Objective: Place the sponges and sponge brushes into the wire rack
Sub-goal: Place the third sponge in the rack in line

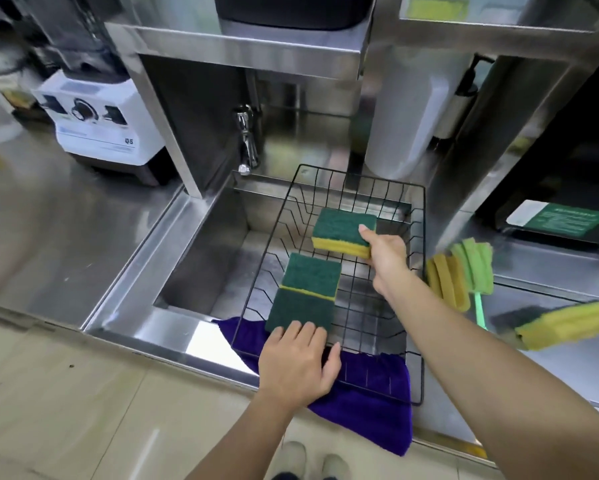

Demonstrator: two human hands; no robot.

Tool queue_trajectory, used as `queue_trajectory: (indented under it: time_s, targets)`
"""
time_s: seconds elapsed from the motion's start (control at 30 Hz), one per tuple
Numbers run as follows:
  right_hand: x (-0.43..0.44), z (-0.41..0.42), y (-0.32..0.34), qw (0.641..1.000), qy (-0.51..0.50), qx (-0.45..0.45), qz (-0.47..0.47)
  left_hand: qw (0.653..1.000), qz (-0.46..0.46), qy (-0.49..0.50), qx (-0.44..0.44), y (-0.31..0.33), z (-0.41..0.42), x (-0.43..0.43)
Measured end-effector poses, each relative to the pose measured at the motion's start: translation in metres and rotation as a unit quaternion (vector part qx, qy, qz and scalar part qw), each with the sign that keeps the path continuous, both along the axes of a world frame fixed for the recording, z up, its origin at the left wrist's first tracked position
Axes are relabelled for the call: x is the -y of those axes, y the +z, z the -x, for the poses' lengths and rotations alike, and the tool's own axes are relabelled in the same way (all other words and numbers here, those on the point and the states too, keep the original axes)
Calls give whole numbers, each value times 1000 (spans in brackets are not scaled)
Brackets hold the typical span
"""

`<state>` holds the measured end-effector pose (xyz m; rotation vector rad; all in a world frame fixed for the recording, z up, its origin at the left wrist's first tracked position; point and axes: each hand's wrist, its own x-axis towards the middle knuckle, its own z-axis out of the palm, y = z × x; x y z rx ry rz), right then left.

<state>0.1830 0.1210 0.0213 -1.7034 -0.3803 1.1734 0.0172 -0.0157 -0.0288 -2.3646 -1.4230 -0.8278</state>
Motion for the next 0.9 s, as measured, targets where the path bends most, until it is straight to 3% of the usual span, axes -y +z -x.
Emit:
queue_trajectory:
  time_s: [0.23,0.57,0.73,0.9]
  targets:
    - [-9,23,-16,993,103,51,20,1000,27,4,8,-2,0,1]
    - [-4,21,-16,974,158,156,35,999,32,-15,9,2,-7,0]
    - [-13,13,-15,932,225,277,70,1000,26,-8,11,5,-7,-4]
    - [-10,15,-20,938,241,240,75,999,33,3,5,0,0,1]
